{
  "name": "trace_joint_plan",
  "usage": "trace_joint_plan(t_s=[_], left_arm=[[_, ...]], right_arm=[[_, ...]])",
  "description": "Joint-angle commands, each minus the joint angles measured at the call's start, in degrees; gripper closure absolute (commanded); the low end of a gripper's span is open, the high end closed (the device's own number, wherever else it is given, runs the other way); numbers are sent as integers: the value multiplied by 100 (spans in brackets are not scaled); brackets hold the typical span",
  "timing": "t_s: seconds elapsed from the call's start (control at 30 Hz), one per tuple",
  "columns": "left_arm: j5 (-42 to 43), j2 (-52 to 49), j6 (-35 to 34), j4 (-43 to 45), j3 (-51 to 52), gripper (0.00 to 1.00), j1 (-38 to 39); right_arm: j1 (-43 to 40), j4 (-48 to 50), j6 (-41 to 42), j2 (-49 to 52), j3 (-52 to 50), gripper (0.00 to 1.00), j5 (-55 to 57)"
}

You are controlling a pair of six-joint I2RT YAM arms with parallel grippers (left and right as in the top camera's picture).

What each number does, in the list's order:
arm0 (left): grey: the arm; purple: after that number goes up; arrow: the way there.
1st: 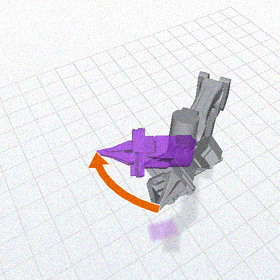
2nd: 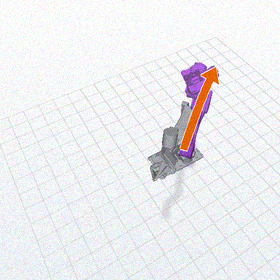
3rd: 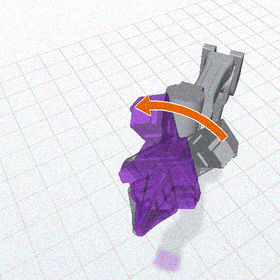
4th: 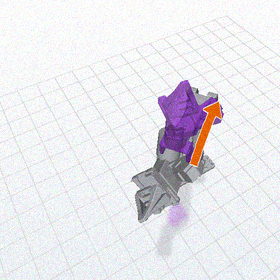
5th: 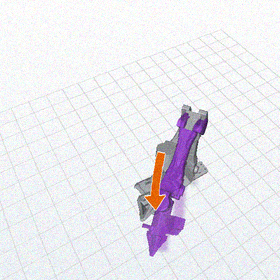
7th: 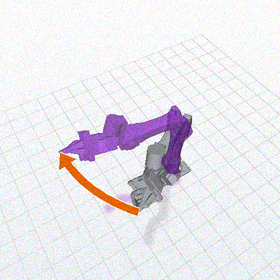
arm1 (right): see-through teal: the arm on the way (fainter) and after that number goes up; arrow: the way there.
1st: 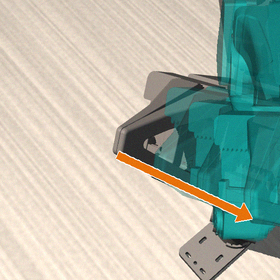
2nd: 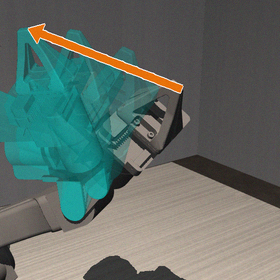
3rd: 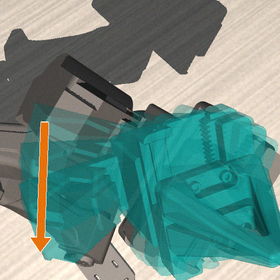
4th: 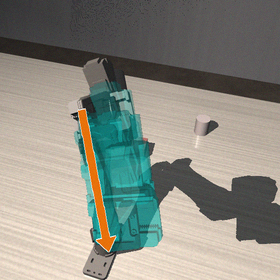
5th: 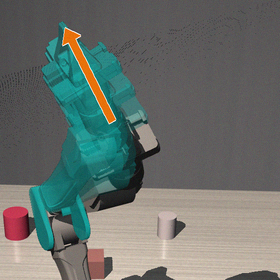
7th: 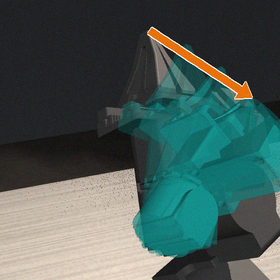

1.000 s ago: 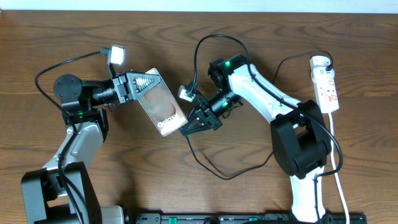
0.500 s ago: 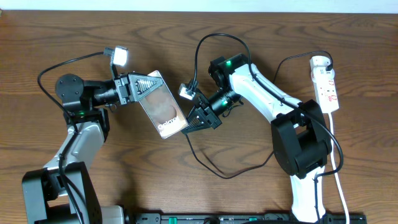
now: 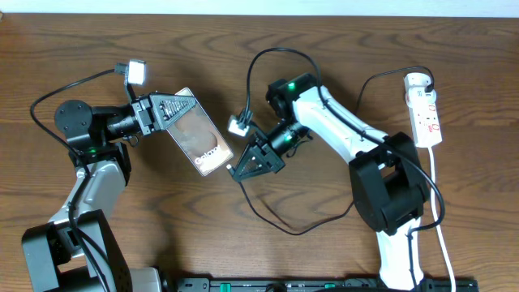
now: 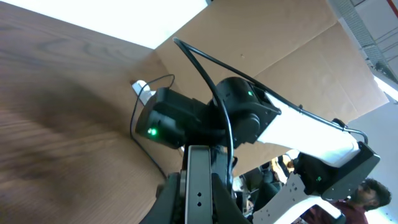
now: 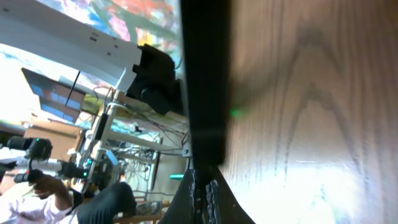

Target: Plug charger to phone and switch on socket

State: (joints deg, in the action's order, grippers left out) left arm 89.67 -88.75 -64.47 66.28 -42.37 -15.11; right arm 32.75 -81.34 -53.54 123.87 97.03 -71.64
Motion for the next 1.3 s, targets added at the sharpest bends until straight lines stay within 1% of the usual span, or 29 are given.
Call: trace_joint_plan(t_s=[0.0, 0.3, 0.53, 0.8, 1.27], left_arm=[[-72, 44, -26, 46, -50, 93, -2], [-52, 44, -24, 46, -50, 93, 94], [-52, 44, -28, 46, -50, 93, 160], [-52, 44, -225, 2, -50, 93, 157], [35, 44, -79, 4, -50, 93, 157]], right_arm=[[151, 0, 15, 46, 116, 99, -153], [164, 101, 15, 46, 116, 99, -734], [181, 116, 13, 46, 116, 99, -686], [179, 273, -24, 46, 116, 99, -203], [179, 275, -4, 46, 116, 99, -503]])
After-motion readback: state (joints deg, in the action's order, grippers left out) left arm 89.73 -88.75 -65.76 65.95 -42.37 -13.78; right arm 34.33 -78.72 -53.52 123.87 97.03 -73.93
